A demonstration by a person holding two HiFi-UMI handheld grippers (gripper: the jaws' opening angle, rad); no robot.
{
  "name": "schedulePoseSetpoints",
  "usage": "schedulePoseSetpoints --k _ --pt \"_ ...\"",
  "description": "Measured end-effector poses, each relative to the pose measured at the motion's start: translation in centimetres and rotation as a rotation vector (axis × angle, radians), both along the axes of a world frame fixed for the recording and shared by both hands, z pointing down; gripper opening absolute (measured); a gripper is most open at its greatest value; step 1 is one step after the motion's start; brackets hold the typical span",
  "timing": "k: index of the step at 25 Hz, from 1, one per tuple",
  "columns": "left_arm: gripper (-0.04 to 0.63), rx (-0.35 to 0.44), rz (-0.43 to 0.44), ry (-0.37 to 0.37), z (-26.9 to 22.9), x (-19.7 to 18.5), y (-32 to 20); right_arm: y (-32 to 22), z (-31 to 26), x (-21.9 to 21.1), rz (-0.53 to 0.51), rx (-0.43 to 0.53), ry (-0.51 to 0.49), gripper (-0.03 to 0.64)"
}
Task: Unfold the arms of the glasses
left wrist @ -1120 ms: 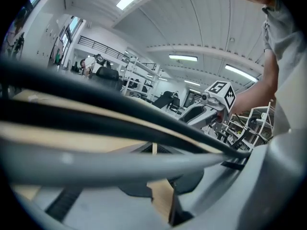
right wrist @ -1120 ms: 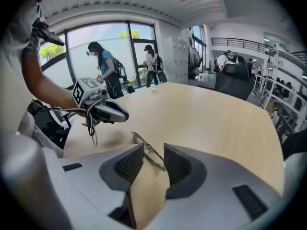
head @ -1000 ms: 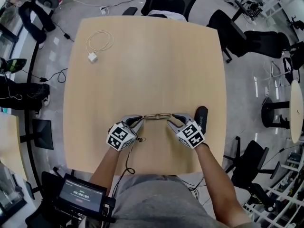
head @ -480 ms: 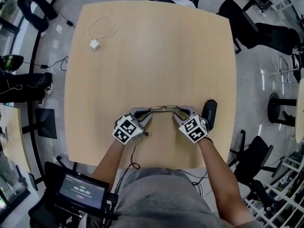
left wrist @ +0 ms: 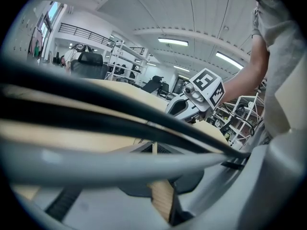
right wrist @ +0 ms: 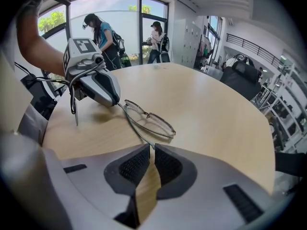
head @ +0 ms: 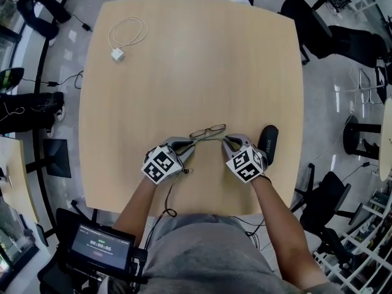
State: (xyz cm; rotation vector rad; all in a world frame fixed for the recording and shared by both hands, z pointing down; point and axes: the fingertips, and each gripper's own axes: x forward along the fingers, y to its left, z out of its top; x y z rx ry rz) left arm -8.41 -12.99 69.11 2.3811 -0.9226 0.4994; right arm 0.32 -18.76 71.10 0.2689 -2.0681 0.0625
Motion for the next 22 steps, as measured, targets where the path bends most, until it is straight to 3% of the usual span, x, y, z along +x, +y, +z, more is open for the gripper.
schedulePoseSetpoints --k 10,15,19,22 --pt "0.009 -0.001 0.044 -0.009 -0.1 1.9 0.7 2.1 -0.3 -1.0 -0.004 -0.008 -0.015 0.025" --pt "0.009 0.083 -0.036 -0.114 -1.1 -1.6 -2.0 2.4 -0.2 -1.0 -0.026 -0.007 -0.01 0.025" --pt "0.012 0.096 0.067 -0.24 0.4 -3.1 -2.8 2.8 -0.3 -1.2 -0.065 -0.005 0.01 0.025" --pt "0.015 0.118 0.161 -0.293 0.6 -2.6 -2.9 3.0 -0.3 -1.4 -0.091 -0.001 0.021 0.025"
